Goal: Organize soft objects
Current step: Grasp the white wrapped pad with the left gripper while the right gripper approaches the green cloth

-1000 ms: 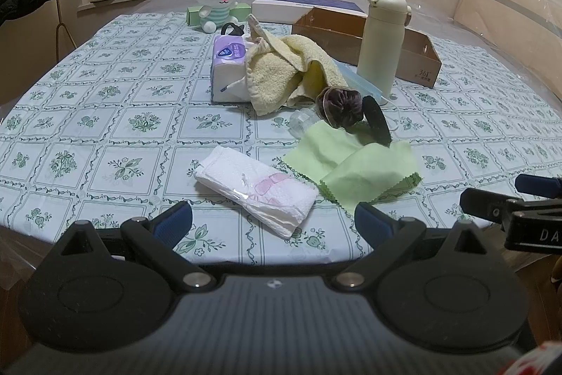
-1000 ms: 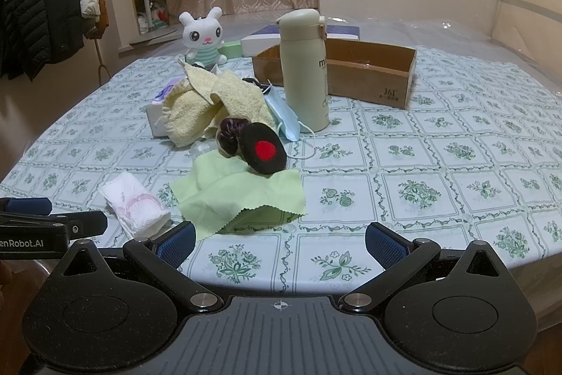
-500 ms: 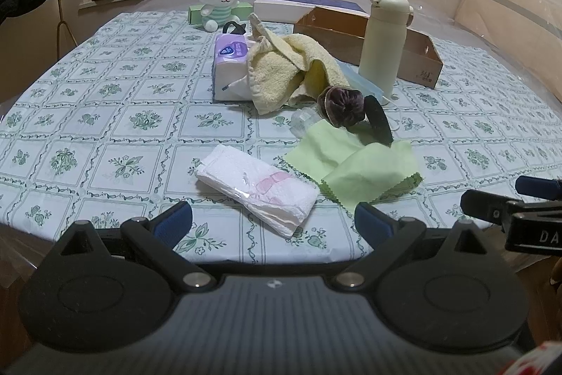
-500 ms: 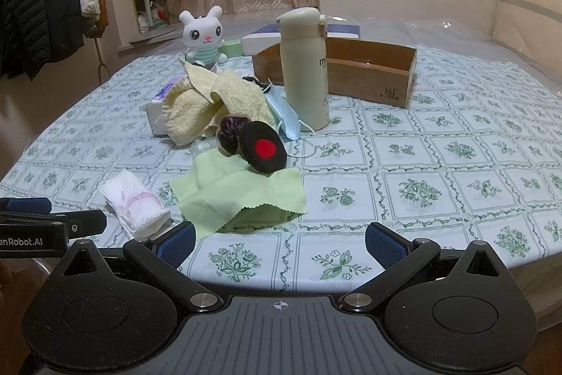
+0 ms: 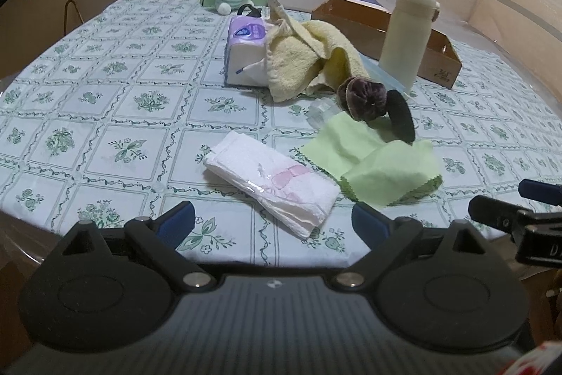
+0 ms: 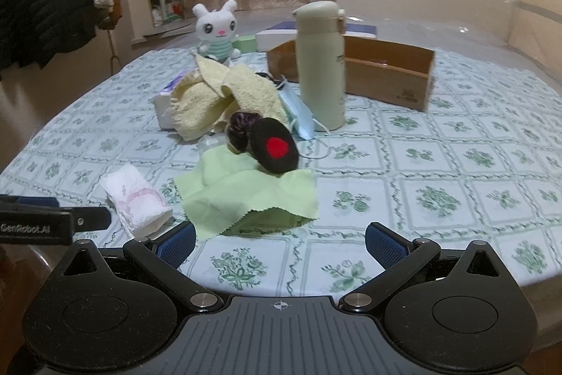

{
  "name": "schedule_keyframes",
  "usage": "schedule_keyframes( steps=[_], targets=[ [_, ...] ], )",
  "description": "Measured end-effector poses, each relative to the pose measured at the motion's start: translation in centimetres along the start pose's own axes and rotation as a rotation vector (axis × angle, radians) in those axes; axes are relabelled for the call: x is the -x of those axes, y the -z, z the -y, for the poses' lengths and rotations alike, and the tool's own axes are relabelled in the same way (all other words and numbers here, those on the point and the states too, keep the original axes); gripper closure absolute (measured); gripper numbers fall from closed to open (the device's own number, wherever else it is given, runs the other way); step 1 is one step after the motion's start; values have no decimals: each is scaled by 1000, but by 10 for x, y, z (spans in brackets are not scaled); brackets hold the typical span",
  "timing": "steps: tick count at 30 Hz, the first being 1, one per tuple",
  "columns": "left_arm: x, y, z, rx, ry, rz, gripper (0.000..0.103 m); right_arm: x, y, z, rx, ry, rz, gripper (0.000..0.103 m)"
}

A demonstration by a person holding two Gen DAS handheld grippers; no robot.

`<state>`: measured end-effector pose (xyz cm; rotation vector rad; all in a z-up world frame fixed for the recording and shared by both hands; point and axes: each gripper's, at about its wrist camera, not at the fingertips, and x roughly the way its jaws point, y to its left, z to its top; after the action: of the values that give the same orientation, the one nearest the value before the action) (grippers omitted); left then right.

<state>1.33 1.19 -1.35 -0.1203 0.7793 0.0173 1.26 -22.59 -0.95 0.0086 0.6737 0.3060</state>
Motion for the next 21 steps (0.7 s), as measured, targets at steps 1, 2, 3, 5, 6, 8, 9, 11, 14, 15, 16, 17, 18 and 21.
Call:
schedule_keyframes(
  steps=[1,2,3,5,6,8,9,11,14,15,16,17,18,21],
  targets=[
    [-4,-1,-1,3,2,-3,10,-2,0,0,7,-7,-1,1],
    [-7,-1,-2,5,2,-8,10,-6,-1,-1,16,-12,-3,1],
    [-11,-2,-3,5,1,-12,11,-9,-1,-1,26,-16,-5,1],
    [-18,-4,-4,3,1,-17,11,-16,-2,-1,39,-27,-10,1],
    [-22,-5,-4,3,1,-20,11,-19,-2,-1,42,-28,-13,1],
    [-31,-7,-4,5,1,-30,12,-26,-3,-1,47,-29,-23,1],
    [-37,-7,-3,7,4,-38,13,-30,-3,-1,48,-30,-28,1],
    [-46,-9,-3,14,9,-53,17,-36,-4,0,53,-32,-40,1],
    [-58,-12,-2,25,19,-65,19,-46,-4,2,53,-34,-54,2],
    [-62,-14,-2,28,22,-67,19,-49,-4,2,52,-34,-59,2],
    [-65,-15,-1,30,25,-68,19,-52,-5,3,51,-33,-63,2],
    [-68,-17,0,29,28,-70,19,-54,-5,4,51,-33,-68,2],
    [-71,-18,1,26,31,-71,19,-57,-6,4,51,-32,-71,2],
    [-80,-24,3,15,44,-72,20,-64,-7,5,48,-34,-78,2]
  ],
)
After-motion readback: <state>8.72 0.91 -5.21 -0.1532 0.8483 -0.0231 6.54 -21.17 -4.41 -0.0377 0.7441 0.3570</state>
